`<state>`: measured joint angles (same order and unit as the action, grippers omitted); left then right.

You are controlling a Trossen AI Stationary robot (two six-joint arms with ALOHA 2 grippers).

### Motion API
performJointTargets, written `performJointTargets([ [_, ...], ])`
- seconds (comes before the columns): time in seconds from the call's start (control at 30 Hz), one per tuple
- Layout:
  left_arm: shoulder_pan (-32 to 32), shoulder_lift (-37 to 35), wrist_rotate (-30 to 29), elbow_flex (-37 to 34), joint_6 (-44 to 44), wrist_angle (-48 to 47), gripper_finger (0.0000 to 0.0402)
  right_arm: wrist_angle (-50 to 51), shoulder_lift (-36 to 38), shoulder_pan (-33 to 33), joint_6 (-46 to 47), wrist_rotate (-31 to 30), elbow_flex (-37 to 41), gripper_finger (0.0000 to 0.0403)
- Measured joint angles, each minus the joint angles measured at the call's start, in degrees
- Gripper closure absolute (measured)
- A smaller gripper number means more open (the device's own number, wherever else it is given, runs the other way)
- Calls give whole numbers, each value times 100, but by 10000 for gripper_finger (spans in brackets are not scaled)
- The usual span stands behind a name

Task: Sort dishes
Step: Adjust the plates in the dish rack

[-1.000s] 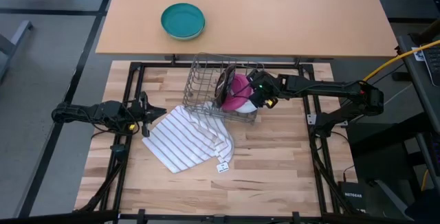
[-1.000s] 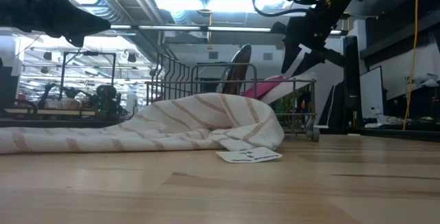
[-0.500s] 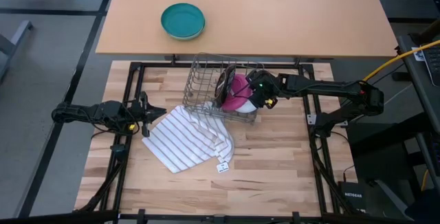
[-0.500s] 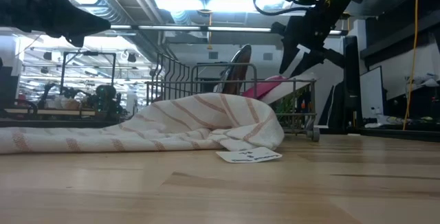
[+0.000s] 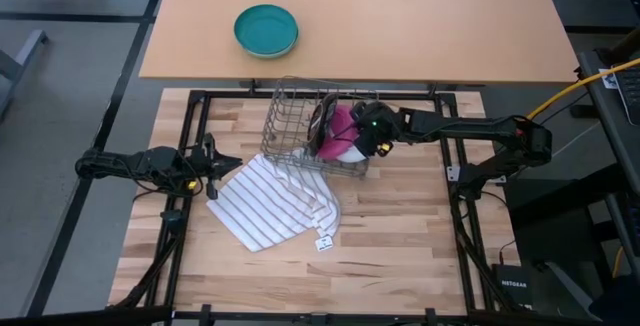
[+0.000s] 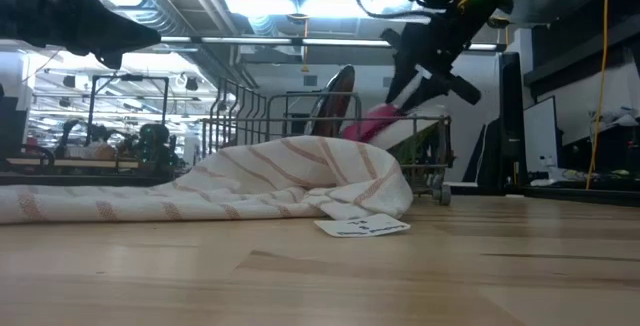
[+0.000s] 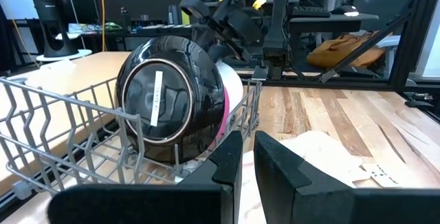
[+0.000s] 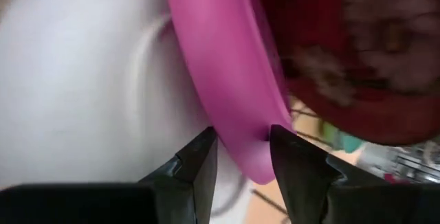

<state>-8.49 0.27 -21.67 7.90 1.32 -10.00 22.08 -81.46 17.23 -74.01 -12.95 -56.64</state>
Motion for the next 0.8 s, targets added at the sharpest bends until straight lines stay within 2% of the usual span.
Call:
performJointTargets([
  [0.2, 2, -2, 0, 0, -1, -18, 371, -601, 17, 0, -117, 7, 0, 265],
  [0.37, 2, 0, 0, 0, -2, -18, 371, -1122, -29, 0, -143, 294, -1, 265],
  [0.5, 2, 0, 0, 0, -2, -22, 371, -1490, -253, 2, -151, 547, -2, 265],
  [0.8, 1, 0, 0, 0, -2, -15, 371, -2493, -771, 2, -296, 608, -15, 265],
])
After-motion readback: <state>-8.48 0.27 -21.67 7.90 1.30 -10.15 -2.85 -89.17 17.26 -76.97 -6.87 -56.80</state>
